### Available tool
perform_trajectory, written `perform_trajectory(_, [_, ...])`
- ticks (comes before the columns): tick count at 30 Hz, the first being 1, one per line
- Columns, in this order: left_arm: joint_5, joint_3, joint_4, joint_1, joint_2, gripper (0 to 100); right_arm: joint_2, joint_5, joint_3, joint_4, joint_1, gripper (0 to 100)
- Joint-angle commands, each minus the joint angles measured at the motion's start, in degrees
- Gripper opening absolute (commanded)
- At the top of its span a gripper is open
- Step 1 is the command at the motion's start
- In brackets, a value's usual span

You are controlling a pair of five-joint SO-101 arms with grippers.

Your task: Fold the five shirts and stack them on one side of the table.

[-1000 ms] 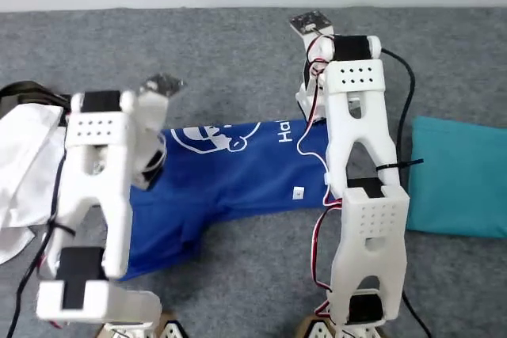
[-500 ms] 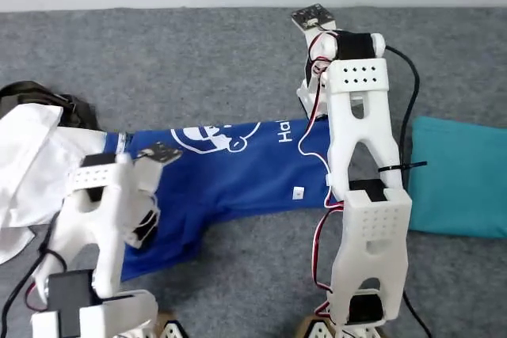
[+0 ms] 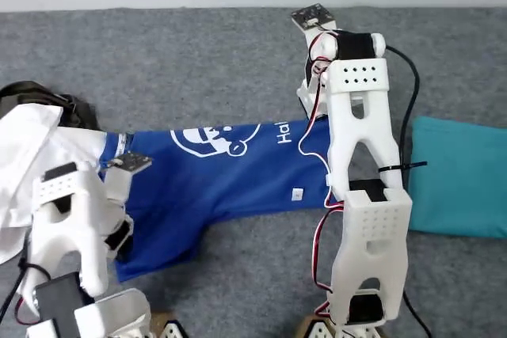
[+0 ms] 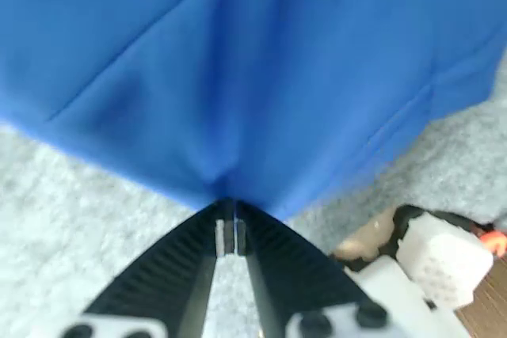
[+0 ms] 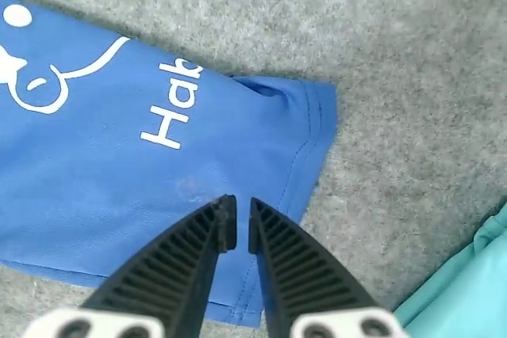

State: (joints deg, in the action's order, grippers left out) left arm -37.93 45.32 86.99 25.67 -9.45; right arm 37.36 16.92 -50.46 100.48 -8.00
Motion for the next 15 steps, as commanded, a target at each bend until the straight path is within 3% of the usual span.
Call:
perform_trajectory(1, [-0.70,-8.22,6.68,0.35,-2.20,2,-4.62,-0.62,-2.55,2.51,-0.40,3.9])
perform_trajectory(7, [-0.62,-18.86,13.54,2.46,-6.07,2,-7.08,-0.53,-2.55,2.51,-1.36,3.9])
perform_trajectory(15, [-3.08,-21.85,13.27,17.93,-16.35,2,-10.33,-0.26,1.85,2.51,-9.10,4.3])
